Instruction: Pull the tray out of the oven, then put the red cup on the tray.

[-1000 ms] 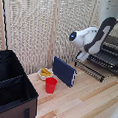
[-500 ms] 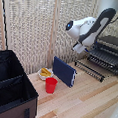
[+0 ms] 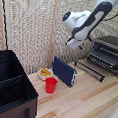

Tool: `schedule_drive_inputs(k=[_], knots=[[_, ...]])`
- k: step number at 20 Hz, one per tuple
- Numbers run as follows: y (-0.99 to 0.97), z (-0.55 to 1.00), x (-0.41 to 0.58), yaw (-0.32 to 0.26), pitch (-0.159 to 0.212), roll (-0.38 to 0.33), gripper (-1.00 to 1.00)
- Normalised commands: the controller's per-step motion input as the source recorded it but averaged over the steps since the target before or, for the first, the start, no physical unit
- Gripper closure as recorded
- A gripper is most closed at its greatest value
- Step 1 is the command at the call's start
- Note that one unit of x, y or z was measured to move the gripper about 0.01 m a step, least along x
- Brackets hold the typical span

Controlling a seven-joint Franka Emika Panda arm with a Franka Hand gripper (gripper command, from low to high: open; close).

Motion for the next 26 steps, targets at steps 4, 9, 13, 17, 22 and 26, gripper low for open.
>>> schedule_drive_inputs(k=[4,9,13,17,22,26], knots=[[0.49,0.2,0.12,-0.104,0.005,0.309,-1.0],[0.48,0.21,0.093,-0.102,0.01,0.306,-1.0],[0.45,0.23,0.021,-0.12,0.009,0.301,-1.0],[0.46,0.28,-0.001,-0.109,0.0,0.293,-1.0],[0.44,0.32,-0.15,-0.087,0.0,0.287,-1.0],[0.42,0.34,-0.346,-0.058,0.0,0.281,-1.0]])
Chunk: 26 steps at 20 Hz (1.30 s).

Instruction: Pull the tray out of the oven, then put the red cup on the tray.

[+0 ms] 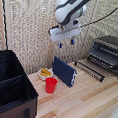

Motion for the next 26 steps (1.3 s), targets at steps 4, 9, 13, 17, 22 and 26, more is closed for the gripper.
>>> schedule_drive_inputs(k=[4,9,13,17,22,26], knots=[[0.4,0.39,-0.7,-0.011,0.0,0.23,-1.0],[0.32,0.15,-0.574,0.008,0.0,0.131,-1.0],[0.19,-0.22,-0.328,0.049,0.0,0.009,-1.0],[0.18,-0.49,-0.173,0.052,-0.01,0.0,-1.0],[0.31,-0.57,-0.139,0.025,-0.026,0.037,-1.0],[0.45,-0.55,-0.181,0.001,-0.003,0.079,-1.0]])
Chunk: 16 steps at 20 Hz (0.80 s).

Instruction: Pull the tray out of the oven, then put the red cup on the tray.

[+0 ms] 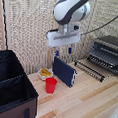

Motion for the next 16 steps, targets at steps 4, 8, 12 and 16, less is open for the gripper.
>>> schedule_drive_inputs(k=[4,8,12,16], knots=[[0.53,-0.51,-0.224,0.0,0.0,0.048,-1.0],[0.36,-0.49,-0.264,0.006,0.0,0.002,-1.0],[-0.04,-0.45,-0.191,0.115,-0.003,0.062,-1.0],[-0.25,-0.32,-0.014,0.197,-0.028,0.056,-1.0]])
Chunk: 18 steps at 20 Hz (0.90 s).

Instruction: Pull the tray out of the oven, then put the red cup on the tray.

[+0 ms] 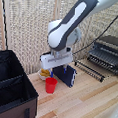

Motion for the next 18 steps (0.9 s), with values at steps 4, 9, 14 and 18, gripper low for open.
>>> schedule_drive_inputs(k=[4,9,14,18], knots=[[-0.29,-0.3,0.0,0.201,-0.045,0.085,-1.0],[-0.11,-0.37,-0.05,0.178,-0.119,0.162,-1.0],[0.0,-0.09,-0.097,0.028,-0.005,0.047,1.0],[0.0,-0.01,-0.036,0.006,0.0,0.002,1.0]])
